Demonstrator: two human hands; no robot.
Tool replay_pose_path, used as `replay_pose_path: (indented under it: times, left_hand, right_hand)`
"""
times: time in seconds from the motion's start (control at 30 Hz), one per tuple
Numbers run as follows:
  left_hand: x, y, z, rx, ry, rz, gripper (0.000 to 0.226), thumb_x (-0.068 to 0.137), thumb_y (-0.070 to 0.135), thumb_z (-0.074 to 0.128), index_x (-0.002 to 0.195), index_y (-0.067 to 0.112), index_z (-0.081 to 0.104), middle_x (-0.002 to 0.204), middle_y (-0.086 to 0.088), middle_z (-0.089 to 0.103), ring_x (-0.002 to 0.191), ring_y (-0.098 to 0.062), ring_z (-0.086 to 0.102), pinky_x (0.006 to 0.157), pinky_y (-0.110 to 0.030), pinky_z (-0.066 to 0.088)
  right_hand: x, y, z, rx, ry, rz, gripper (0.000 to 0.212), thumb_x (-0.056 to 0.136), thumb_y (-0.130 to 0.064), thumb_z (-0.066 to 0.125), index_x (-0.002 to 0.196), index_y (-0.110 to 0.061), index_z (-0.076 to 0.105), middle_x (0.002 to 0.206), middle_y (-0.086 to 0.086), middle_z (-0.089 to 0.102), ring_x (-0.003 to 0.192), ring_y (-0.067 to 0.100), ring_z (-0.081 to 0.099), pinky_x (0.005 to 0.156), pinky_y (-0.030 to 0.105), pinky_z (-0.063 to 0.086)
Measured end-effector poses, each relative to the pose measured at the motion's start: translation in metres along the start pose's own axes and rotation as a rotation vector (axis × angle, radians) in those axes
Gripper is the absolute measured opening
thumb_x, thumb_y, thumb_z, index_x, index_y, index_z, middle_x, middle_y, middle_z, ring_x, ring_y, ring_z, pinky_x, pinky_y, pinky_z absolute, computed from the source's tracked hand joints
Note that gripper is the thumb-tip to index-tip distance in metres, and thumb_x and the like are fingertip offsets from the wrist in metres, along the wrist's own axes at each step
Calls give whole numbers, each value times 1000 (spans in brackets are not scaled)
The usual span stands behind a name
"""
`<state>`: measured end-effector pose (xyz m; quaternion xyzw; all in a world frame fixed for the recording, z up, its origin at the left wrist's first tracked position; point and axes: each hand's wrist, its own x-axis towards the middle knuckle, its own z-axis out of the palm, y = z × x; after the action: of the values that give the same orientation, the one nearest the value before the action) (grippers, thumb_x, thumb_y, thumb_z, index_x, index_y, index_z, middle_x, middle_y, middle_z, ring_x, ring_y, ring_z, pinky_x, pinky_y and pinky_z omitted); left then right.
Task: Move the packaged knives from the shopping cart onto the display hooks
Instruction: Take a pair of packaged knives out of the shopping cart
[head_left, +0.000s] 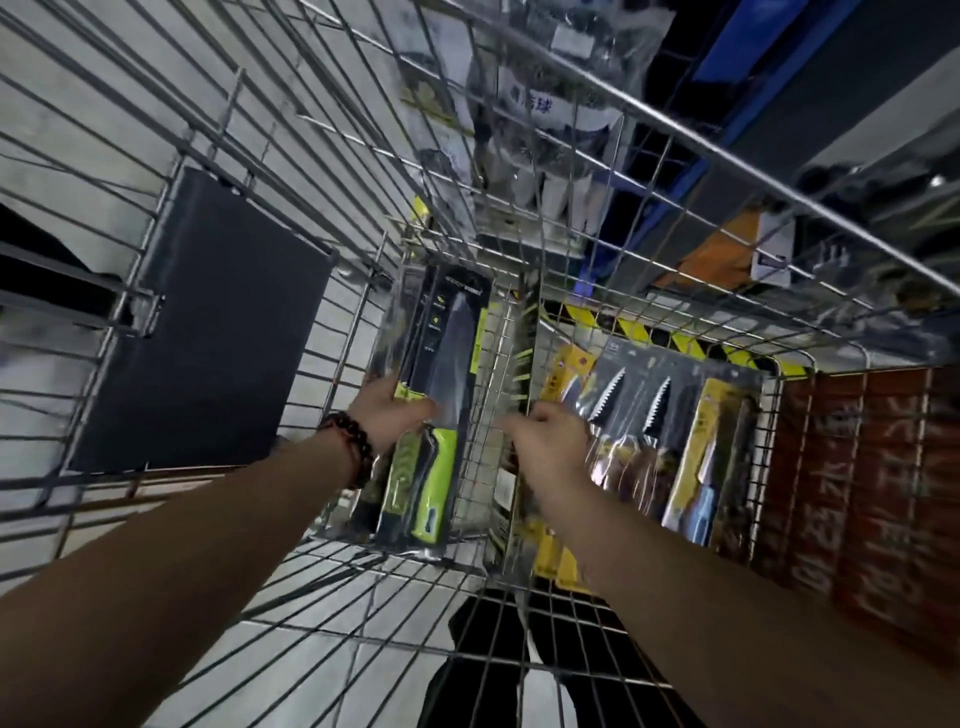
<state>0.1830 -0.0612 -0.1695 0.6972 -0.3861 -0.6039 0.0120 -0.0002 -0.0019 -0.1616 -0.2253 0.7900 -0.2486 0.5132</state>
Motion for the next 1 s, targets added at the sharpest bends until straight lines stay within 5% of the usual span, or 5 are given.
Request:
replay_pose_path:
  times: [0.33, 0.5, 0.67, 0.8, 1.0]
  left_hand:
    - [-16, 20, 55, -92, -70, -14, 97, 75, 44, 74, 152, 13, 22, 149, -6, 39, 133, -25, 41, 109, -35, 36]
    - [-10, 22, 62, -235, -116, -88, 84, 88, 26, 66, 154, 14, 15, 156, -9, 28, 139, -26, 34, 108, -38, 31]
    - [2, 21, 67, -337, -123, -185, 86, 81, 31, 69, 151, 10, 24, 143, -10, 46, 128, -27, 47, 110, -44, 32]
    - [9, 20, 75, -315, -128, -187, 29, 94, 29, 49, 108, 8, 65, 108, -10, 67, 102, -24, 61, 76, -23, 46]
    - [14, 23, 77, -128, 31, -110, 47, 105, 30, 30, 148, 9, 29, 155, -14, 30, 140, -29, 32, 112, -35, 27]
  right_hand:
    - [-18, -11, -3, 146, -92, -115, 16, 83, -2, 66, 83, -18, 65, 85, -6, 63, 85, 14, 60, 72, 23, 45]
    - [-5, -13, -19, 228, -69, -43, 61, 73, 5, 77, 118, -22, 45, 97, -15, 54, 80, 1, 57, 68, 16, 46]
    - [8, -7, -21, 293, -248, 283, 87, 63, -33, 88, 138, -16, 47, 128, 0, 59, 106, 20, 59, 96, 37, 47]
    - [9, -1, -18, 316, -471, 499, 100, 42, -70, 82, 125, -20, 57, 118, 7, 67, 110, 31, 62, 102, 50, 45]
    - [18, 19, -2, 265, -321, 348, 90, 70, -61, 73, 143, -24, 36, 144, 1, 42, 137, 28, 35, 111, 46, 28]
